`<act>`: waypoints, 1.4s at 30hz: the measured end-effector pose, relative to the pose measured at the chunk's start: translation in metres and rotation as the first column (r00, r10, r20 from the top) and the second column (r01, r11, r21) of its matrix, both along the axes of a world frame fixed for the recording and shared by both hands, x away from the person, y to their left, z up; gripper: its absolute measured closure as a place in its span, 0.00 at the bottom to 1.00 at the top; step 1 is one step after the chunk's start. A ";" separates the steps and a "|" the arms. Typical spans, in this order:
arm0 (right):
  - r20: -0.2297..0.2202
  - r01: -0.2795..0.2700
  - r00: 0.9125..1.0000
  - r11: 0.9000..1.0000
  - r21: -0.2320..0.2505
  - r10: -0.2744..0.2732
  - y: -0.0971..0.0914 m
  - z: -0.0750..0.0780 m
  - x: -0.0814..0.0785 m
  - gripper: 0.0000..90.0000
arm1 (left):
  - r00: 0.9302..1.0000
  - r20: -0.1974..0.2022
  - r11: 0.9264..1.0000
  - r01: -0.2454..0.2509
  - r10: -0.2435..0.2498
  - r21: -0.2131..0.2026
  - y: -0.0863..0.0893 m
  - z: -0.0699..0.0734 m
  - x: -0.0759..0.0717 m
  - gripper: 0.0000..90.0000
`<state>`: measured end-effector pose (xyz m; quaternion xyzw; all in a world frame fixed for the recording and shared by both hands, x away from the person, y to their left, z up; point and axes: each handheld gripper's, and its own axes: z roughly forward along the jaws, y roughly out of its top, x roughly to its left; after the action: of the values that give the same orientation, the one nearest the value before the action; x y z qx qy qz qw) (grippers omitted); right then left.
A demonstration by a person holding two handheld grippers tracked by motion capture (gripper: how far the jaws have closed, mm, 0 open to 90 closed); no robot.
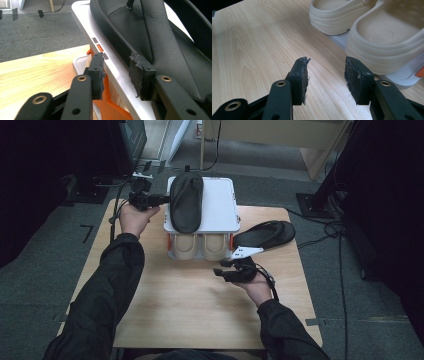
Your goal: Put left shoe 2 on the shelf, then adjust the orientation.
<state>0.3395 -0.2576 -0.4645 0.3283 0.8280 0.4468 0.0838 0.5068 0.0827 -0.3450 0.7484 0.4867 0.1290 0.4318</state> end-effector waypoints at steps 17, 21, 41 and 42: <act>0.020 0.099 0.995 0.995 0.023 -0.100 -0.032 0.006 0.010 0.59 | 0.999 0.014 0.999 0.047 -0.047 0.027 0.032 -0.007 -0.032 0.55; 0.021 0.138 0.990 0.990 0.020 -0.138 -0.043 0.005 0.013 0.59 | 0.999 0.011 0.998 0.053 -0.053 0.014 0.037 -0.016 -0.040 0.55; -0.016 0.349 0.937 0.937 -0.019 -0.349 -0.086 -0.008 0.053 0.76 | 0.994 0.005 0.993 0.113 -0.113 -0.010 0.042 -0.052 -0.084 0.53; -0.018 0.354 0.935 0.935 -0.019 -0.354 -0.086 -0.009 0.056 0.76 | 0.994 0.015 0.994 0.112 -0.112 0.004 0.043 -0.054 -0.085 0.53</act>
<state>0.3956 -0.3435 -0.4732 0.4760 0.7597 0.4144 0.1565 0.4221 0.1259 -0.3990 0.7741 0.4405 0.1111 0.4409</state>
